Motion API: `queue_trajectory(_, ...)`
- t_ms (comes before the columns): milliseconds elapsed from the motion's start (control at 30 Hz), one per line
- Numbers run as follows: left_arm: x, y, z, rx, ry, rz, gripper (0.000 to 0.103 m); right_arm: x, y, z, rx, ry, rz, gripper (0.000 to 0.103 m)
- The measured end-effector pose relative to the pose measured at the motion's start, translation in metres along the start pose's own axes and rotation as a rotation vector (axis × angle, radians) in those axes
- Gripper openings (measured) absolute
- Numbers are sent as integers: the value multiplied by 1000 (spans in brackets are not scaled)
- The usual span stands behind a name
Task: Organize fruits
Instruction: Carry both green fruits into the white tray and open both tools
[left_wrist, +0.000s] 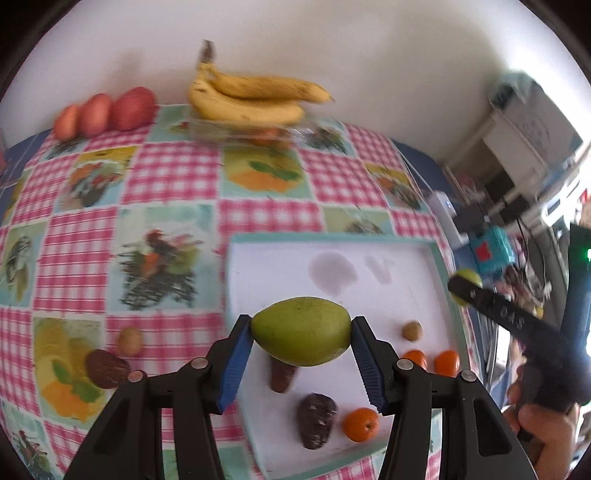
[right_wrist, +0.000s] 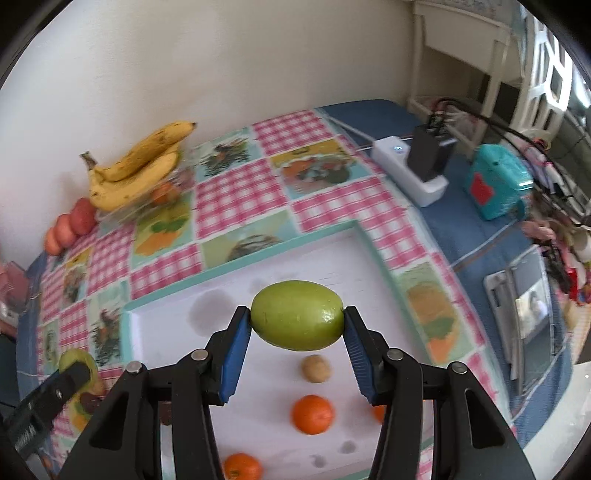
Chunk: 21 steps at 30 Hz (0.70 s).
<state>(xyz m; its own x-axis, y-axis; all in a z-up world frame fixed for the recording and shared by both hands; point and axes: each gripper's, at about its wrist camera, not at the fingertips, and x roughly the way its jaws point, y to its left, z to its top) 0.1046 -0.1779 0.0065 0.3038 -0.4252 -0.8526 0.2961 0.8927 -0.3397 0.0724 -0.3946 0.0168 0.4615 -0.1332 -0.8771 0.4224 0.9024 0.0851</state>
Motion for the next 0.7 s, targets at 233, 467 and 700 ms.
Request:
queue_trajectory(233, 25, -35, -12, 101, 64, 19, 57, 9, -22, 0, 44, 27, -2, 52)
queue_trajectory(467, 47, -51, -23, 148, 116, 35, 57, 23, -28, -3, 54, 69, -5, 53)
queue_trajectory(700, 62, -57, -31, 170, 148, 55, 57, 47, -37, -9, 65, 134, -17, 53)
